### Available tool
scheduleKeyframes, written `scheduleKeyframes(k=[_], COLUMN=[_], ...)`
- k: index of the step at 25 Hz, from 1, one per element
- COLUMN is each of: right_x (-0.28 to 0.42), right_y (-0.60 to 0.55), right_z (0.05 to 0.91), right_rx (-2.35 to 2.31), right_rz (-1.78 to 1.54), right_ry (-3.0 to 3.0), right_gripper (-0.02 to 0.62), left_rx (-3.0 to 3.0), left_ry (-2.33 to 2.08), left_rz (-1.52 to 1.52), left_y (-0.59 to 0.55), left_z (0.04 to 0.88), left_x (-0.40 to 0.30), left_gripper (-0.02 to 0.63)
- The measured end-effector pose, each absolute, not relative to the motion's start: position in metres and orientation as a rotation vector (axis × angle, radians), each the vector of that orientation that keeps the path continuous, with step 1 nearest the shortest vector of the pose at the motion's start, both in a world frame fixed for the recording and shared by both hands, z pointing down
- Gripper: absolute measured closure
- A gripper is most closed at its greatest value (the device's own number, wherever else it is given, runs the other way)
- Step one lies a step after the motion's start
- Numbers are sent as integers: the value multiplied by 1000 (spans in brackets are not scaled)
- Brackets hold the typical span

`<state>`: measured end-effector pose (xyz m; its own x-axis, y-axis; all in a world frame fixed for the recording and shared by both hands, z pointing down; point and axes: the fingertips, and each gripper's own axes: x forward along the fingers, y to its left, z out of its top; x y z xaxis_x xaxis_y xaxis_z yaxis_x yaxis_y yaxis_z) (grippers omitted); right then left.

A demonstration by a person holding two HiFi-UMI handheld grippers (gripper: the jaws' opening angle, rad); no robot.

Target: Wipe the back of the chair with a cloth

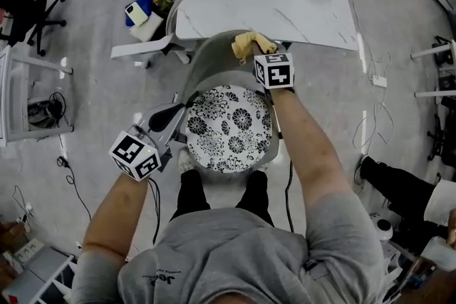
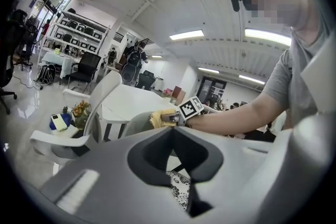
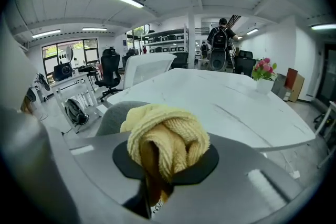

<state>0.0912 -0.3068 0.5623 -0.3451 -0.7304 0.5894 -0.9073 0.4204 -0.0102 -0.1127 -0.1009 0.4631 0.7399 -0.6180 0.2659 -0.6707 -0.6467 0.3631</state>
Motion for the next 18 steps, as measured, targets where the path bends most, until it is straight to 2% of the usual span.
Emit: scheduleKeyframes(k=[12, 14, 18], right_x=[185, 161, 62], right_y=[-290, -281, -240], right_z=[561, 558, 561], right_rx=[1530, 1376, 868], right_rz=[592, 538, 349], right_ry=[-2094, -2205, -2421], right_gripper=[535, 535, 535], left_rx=[2507, 2502, 2462], left_ry=[-912, -932, -982], left_rz=[139, 110, 70], left_y=[-106, -109, -111], left_z=[478, 477, 484], left_x=[-77, -84, -107], left_gripper=[548, 548, 548])
